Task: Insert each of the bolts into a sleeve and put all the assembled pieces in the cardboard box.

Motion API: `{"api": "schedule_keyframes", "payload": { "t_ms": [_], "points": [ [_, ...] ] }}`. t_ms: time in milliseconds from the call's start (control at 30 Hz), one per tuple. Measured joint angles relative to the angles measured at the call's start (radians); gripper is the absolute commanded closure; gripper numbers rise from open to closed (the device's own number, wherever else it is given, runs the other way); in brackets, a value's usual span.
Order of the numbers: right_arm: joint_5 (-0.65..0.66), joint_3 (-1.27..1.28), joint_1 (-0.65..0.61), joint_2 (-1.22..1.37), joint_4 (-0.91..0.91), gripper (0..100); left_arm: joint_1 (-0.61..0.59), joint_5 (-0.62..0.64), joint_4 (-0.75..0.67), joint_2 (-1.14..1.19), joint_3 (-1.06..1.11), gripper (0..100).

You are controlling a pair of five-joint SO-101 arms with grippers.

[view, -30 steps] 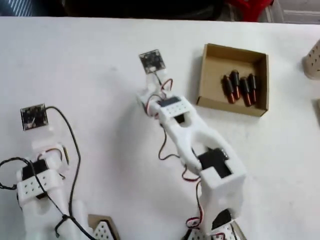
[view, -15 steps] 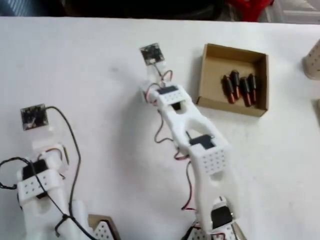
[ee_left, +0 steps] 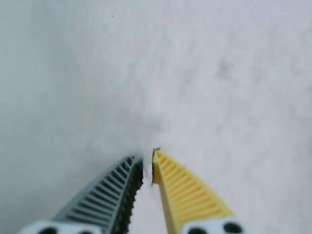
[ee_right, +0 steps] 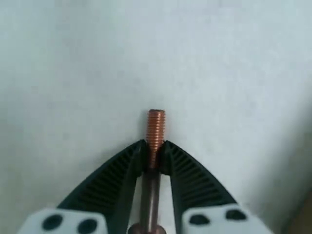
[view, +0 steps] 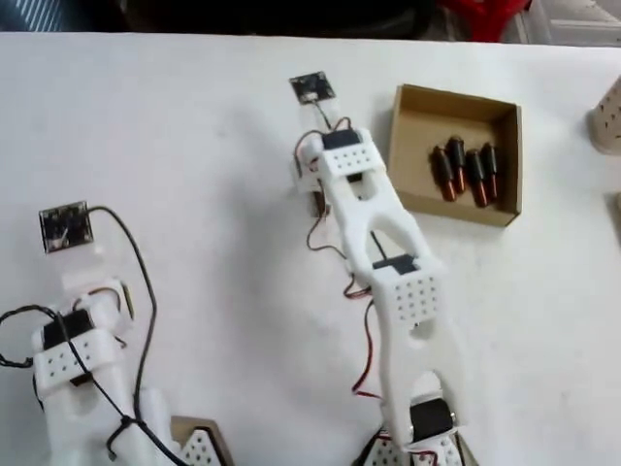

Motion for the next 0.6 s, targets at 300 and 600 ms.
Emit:
{"api": "schedule_keyframes", "payload": {
  "t_ms": [300,600],
  "points": [
    [0.008,0.043,-0.003,-0.207,0.304,98.1,0.002,0.000,-0.035,0.000,0.017,93],
    [0.008,0.470,-0.031,-0.503,0.160,98.2,0.012,0.000,-0.035,0.000,0.017,93]
  ]
}}
